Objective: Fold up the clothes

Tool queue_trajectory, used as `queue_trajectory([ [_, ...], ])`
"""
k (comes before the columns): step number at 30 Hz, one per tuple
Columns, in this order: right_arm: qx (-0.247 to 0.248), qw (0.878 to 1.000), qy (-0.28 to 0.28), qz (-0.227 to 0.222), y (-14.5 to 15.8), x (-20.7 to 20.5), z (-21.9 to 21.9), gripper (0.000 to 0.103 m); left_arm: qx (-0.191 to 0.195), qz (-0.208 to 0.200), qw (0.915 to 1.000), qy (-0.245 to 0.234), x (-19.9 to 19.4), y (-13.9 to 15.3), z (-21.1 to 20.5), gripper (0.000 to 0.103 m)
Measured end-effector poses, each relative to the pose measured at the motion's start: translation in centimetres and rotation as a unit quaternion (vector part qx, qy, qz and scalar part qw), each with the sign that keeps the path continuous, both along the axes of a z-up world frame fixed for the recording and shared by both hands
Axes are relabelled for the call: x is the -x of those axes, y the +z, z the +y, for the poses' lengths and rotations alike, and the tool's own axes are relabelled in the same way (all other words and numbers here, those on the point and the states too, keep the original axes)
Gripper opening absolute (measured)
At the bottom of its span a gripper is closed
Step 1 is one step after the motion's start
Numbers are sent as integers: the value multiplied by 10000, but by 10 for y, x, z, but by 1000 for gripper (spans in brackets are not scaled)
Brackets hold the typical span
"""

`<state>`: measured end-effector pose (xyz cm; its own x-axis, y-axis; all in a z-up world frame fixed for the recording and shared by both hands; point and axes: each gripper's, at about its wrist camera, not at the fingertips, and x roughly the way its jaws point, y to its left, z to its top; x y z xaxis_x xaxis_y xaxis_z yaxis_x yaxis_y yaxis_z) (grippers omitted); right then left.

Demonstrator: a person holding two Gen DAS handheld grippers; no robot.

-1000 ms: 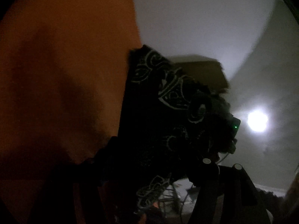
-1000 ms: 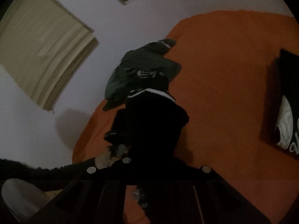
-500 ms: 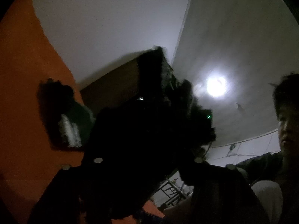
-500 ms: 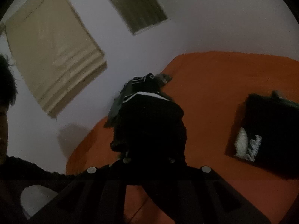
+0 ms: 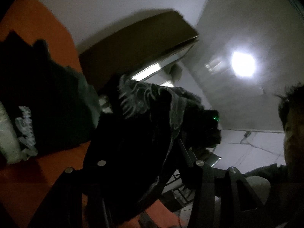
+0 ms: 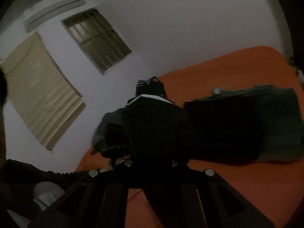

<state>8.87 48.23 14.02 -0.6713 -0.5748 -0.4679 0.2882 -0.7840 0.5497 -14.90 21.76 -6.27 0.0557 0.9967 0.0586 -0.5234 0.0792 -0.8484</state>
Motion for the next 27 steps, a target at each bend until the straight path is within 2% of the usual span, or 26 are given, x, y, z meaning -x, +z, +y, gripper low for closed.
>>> queue_trajectory([
  [4, -80, 9999, -45, -72, -11, 14, 68, 6, 121, -225, 9996, -105, 28, -18, 69, 50],
  [8, 28, 9999, -112, -45, -25, 49, 142, 6, 326, -68, 9994, 65, 55, -7, 111, 50],
  [11, 195, 9994, -245, -154, -50, 92, 203, 6, 566, -74, 9980, 255, 89, 3, 135, 50],
  [15, 406, 9953, -607, -633, -103, 164, 289, 6, 1098, -353, 9926, 384, 154, 1, 187, 50],
  [18, 631, 9906, -791, -919, -141, 202, 340, 6, 1696, -568, 9823, 560, 202, -19, 223, 50],
  [19, 657, 9881, -899, -1062, -158, 217, 354, 6, 1961, -655, 9757, 725, 215, -26, 229, 50],
  [22, 873, 9757, -1157, -1644, -206, 257, 377, 7, 2454, -1367, 9528, 1149, 244, -56, 228, 50],
  [24, 1046, 9633, -1273, -2119, -236, 276, 389, 11, 2530, -1960, 9398, 1201, 253, -72, 219, 50],
  [25, 1112, 9605, -1268, -2212, -244, 280, 392, 15, 2533, -2083, 9365, 1243, 253, -74, 213, 51],
  [27, 1296, 9585, -1244, -2214, -252, 285, 402, 19, 2657, -2029, 9338, 1278, 248, -68, 204, 51],
])
